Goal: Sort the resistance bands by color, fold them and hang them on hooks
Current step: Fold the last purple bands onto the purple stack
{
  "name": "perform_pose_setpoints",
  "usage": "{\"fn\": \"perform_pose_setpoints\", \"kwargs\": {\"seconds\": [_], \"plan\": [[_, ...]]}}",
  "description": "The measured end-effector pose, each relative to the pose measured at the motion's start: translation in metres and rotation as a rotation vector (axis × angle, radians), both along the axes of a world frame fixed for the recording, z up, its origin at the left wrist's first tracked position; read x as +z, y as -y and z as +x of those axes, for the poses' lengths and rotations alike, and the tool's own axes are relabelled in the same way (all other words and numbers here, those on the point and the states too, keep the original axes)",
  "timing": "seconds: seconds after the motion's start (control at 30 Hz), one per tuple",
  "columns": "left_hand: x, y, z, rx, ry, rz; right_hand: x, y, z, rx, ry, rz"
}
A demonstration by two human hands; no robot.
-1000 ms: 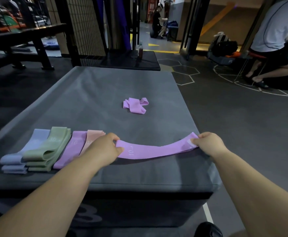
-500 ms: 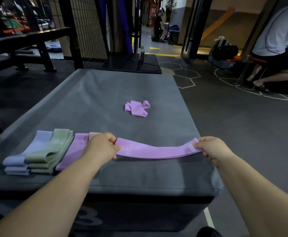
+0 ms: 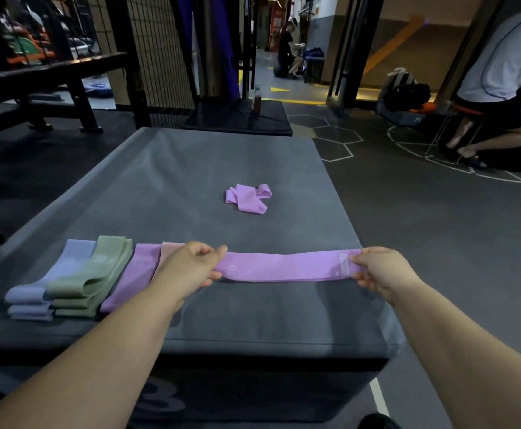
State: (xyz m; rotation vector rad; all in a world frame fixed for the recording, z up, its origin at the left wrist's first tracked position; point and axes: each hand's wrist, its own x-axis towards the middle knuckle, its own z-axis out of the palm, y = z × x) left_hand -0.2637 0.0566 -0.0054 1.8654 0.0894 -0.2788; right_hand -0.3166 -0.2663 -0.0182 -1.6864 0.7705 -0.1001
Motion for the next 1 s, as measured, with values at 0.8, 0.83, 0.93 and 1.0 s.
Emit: {"fn": "perform_pose_setpoints", "kwargs": {"seconds": [0.8, 0.83, 0.93, 1.0], "plan": [[-0.016, -0.005, -0.005, -0.257, 0.234, 0.728, -0.007, 0.006, -0.009, 0.114, -0.195, -0.522], [-0.019, -0.004, -0.004, -0.273, 0.242, 0.762, -0.006, 0.005, -0.01, 0.127, -0.213, -0.58], [-0.019, -0.002, -0.008, -0.307, 0.252, 0.862, -0.004, 0.001, -0.013, 0.142, -0.243, -0.697], [-0.017, 0.003, -0.011, -0.341, 0.286, 0.963, -0.003, 0.002, -0.014, 0.139, -0.262, -0.733]]}}
